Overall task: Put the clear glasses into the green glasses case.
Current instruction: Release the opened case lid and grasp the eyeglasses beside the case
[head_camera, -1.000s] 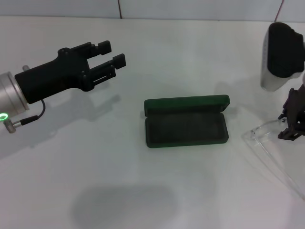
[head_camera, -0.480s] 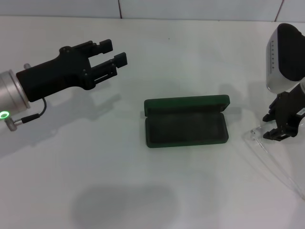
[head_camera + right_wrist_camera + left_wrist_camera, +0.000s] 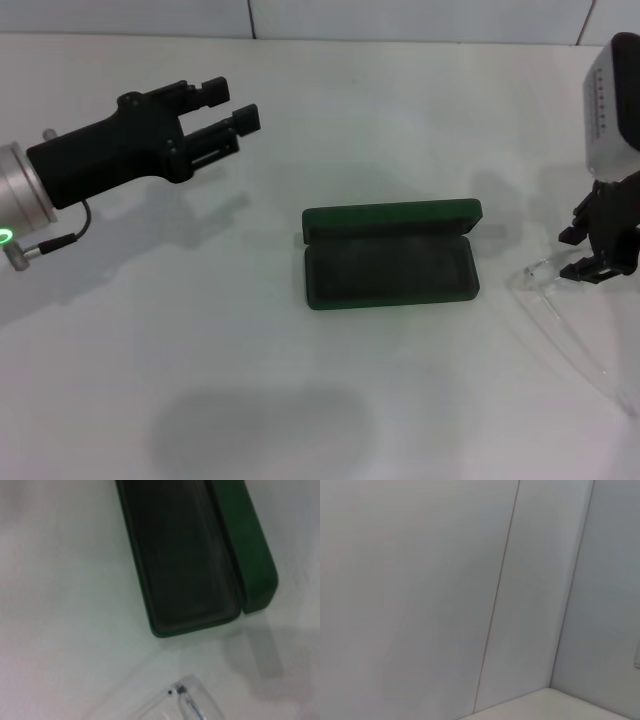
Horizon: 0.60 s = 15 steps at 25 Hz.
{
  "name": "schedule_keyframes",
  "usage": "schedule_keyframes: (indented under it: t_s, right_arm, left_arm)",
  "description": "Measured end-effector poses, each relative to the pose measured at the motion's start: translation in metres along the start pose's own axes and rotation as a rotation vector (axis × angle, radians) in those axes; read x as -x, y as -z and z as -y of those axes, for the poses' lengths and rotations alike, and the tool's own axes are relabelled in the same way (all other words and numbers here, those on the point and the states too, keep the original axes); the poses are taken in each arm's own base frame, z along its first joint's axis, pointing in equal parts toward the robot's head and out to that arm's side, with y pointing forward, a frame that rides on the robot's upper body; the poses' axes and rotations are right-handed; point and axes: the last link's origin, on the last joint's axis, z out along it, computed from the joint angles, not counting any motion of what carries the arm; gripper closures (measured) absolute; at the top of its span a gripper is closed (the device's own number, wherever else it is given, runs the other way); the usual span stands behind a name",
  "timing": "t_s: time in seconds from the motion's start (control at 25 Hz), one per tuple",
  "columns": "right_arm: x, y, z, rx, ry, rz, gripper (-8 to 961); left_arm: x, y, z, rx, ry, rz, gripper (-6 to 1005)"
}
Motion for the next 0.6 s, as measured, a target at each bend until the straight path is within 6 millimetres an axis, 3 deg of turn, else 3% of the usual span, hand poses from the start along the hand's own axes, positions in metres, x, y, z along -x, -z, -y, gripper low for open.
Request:
schedule_keyframes:
  t_s: [0.6]
  right_arm:
    - [-0.0034, 0.0071, 0.0015, 0.017, 0.011, -0.050, 564]
  left_arm:
    - [-0.0058, 0.0030, 0.0070, -0.035, -0.001, -0.025, 419]
